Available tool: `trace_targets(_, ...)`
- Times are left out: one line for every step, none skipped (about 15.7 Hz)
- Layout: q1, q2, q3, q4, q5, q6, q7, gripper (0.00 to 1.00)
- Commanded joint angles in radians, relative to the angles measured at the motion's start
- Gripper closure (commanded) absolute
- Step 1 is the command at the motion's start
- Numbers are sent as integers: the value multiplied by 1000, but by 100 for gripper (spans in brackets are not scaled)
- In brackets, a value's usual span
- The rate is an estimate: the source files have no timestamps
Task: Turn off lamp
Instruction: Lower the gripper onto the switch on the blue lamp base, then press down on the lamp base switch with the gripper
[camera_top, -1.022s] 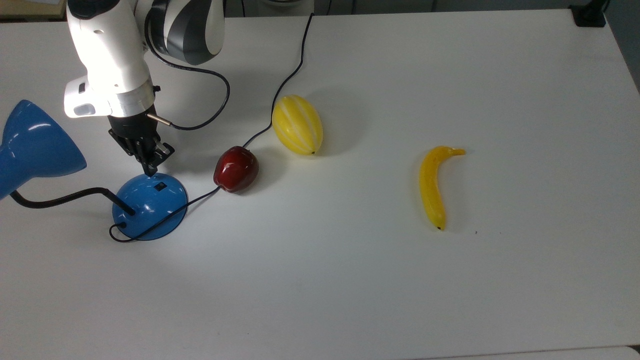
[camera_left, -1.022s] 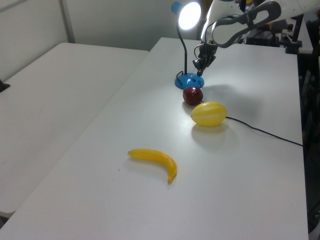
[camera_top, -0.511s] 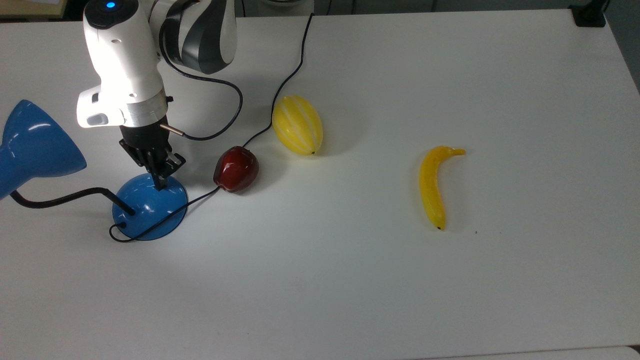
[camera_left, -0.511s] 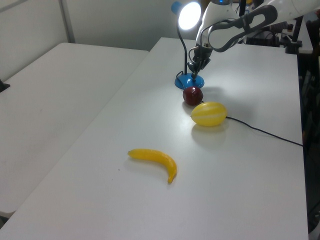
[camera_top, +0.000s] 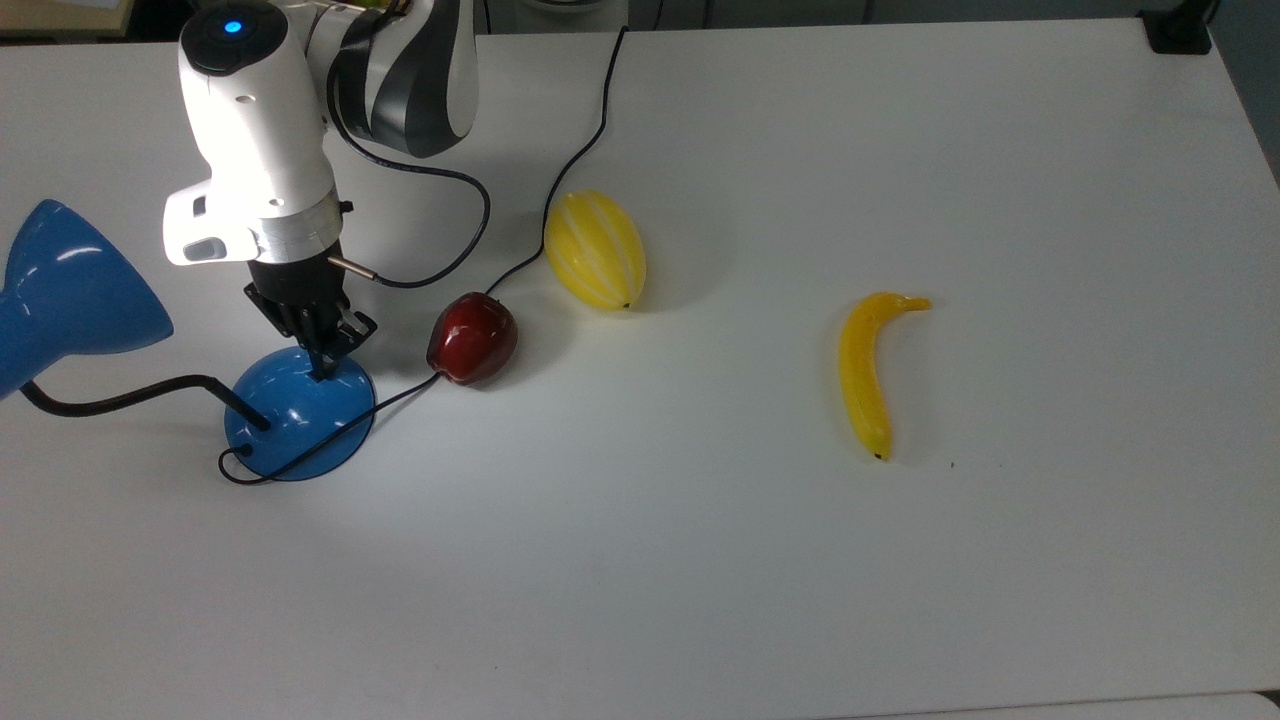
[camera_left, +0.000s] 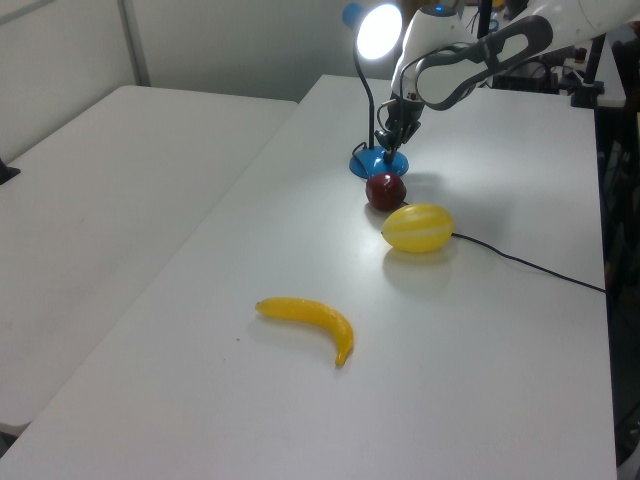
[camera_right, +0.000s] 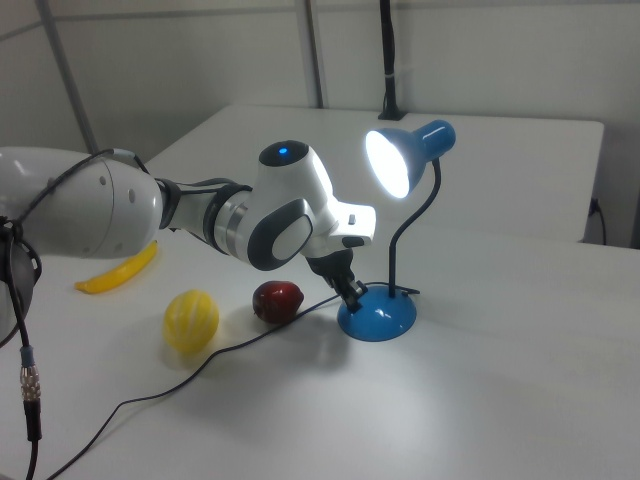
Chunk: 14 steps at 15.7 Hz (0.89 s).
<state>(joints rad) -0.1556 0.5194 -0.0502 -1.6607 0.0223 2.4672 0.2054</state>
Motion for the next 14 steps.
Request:
trace_targets(8,1,-5,-20,-19,18,26,100)
trace_targets(8,1,-5,-24,-19,18,26,100)
trace_targets(8,2,-5,-25,-19,18,26,100)
trace_targets(8,4,-5,-28,-19,18,26,100)
trace_targets(8,10,-5,-37,-19,18,26,100)
trace_targets(10,14,-5,-39,-19,18,26,100)
trace_targets(10,19,-5,-39,-19,18,26,100)
trace_targets(10,21,-5,-39,-19,18,26,100)
trace_targets(10,22,-5,-39,-19,18,26,100)
trace_targets(10,22,-5,-39,-19,16,26,100)
trace_targets(10,22,-5,-39,-19,16,26,100)
trace_targets(10,22,-5,-39,-18,16,26,100)
trace_targets(10,21,-5,-40,-18,13,26,100)
trace_targets(10,21,-5,-44,-18,12,26,100)
